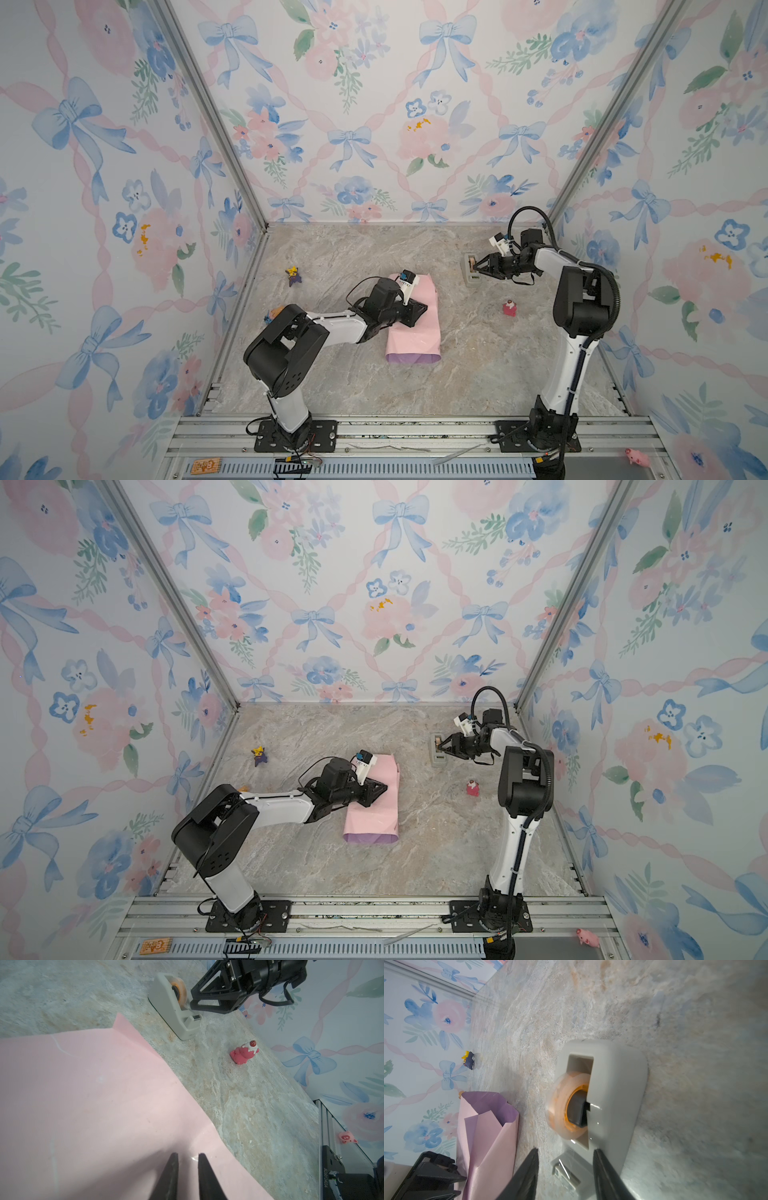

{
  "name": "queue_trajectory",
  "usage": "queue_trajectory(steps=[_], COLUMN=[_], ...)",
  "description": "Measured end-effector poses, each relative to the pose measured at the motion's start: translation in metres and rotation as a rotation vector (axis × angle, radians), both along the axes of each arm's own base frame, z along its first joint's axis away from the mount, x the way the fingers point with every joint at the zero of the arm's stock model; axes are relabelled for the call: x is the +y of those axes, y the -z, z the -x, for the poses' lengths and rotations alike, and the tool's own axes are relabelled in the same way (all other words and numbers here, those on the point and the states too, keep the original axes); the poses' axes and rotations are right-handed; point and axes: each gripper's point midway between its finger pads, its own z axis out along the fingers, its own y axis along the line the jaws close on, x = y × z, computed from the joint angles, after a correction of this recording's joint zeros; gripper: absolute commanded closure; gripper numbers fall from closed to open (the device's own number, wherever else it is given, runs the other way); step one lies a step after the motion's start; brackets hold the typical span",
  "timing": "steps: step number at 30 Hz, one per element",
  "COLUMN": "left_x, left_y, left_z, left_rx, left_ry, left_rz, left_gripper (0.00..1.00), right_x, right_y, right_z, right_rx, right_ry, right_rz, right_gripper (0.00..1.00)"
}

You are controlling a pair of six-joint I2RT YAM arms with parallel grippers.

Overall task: Wrap a gift box in wrapping paper
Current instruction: Tear off the tape with the cutter.

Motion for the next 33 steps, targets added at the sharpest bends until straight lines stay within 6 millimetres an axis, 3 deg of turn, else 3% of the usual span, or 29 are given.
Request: queue_trajectory(steps=[33], left_x=[0.000], left_y=[0.000], left_z=[0.000], left_rx=[0.000], left_ry=[0.000], left_rz=[0.000], left_gripper=[0.79], right_x=[0.017], right_y=[0.007], right_z=[0.003], right_rx=[0.105], right_ry=[-0.102], right_rz=[-0.087], right_gripper=[0.66])
